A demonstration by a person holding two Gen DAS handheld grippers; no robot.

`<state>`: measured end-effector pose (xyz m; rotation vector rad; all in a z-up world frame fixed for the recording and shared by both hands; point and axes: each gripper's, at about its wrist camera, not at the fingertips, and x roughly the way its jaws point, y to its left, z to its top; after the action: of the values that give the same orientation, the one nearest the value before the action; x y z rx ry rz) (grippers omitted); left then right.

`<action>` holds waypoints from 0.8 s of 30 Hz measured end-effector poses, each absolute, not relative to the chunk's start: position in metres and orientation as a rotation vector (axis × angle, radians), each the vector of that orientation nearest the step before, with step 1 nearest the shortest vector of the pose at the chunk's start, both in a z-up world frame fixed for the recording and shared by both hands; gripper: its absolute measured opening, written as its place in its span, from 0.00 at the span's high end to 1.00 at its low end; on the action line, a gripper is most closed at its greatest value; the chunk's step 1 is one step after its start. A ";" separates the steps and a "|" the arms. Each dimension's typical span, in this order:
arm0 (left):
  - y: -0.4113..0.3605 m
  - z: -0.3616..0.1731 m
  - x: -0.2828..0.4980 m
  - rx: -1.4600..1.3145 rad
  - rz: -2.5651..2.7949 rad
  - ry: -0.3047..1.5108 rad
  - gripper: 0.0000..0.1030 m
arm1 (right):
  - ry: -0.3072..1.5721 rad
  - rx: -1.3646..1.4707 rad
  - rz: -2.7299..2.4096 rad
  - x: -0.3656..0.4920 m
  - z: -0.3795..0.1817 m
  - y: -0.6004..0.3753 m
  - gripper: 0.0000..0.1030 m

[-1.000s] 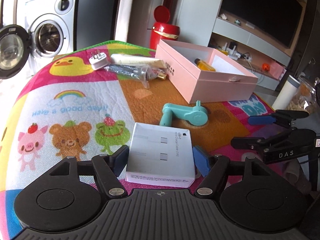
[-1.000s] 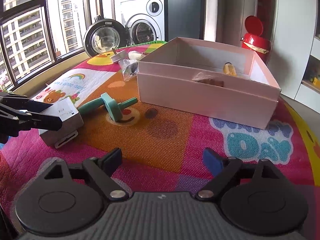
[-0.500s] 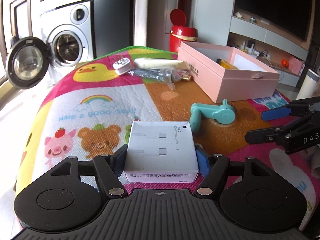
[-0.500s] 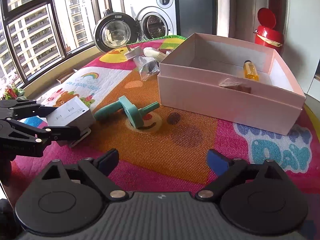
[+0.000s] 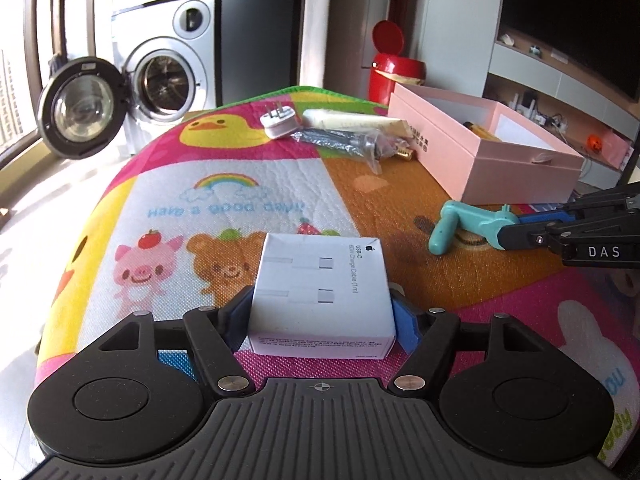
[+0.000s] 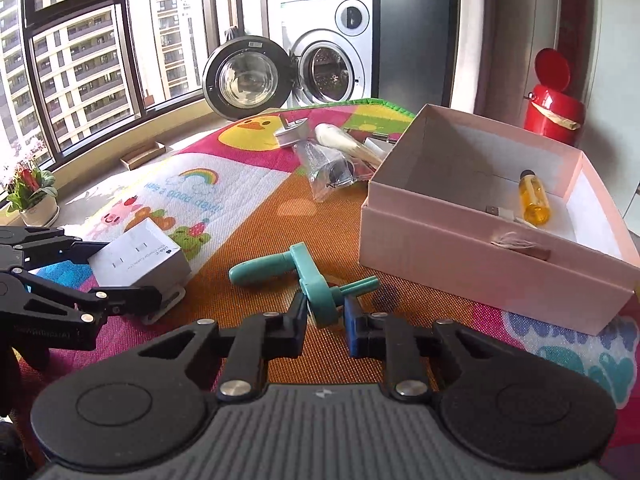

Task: Organize rigid objects
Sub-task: 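Grasp the teal crank piece with the right gripper while the left holds the box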

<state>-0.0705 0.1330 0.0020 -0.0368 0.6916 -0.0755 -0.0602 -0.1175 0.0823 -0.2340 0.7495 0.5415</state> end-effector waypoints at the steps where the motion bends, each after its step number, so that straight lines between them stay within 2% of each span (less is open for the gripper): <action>1: 0.133 0.002 -0.071 -0.038 -0.075 0.688 0.28 | 0.755 -0.262 0.551 -0.063 0.082 -0.125 0.82; 4: 0.136 0.002 -0.071 -0.052 -0.077 0.682 0.28 | 0.700 -0.417 0.465 -0.068 0.080 -0.145 0.81; 5: 0.135 0.002 -0.072 -0.049 -0.076 0.681 0.28 | 0.673 -0.459 0.406 -0.067 0.080 -0.148 0.77; 7: 0.133 0.002 -0.072 -0.037 -0.069 0.680 0.28 | 0.608 -0.533 0.234 -0.062 0.081 -0.155 0.63; 9: 0.131 0.002 -0.072 -0.030 -0.063 0.680 0.27 | 0.575 -0.470 0.156 -0.059 0.089 -0.161 0.40; 11: 0.130 0.002 -0.072 -0.023 -0.060 0.679 0.27 | 0.596 -0.311 0.199 -0.059 0.098 -0.165 0.28; 15: 0.129 0.001 -0.072 -0.023 -0.055 0.675 0.27 | 0.624 -0.175 0.280 -0.065 0.097 -0.137 0.26; 24: 0.131 0.001 -0.074 -0.031 -0.055 0.667 0.27 | 0.502 -0.558 0.348 -0.090 0.065 -0.048 0.26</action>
<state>-0.0737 0.1307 0.0007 -0.0312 0.6666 -0.0554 -0.0900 -0.0480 0.0647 -0.5580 0.5024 0.3481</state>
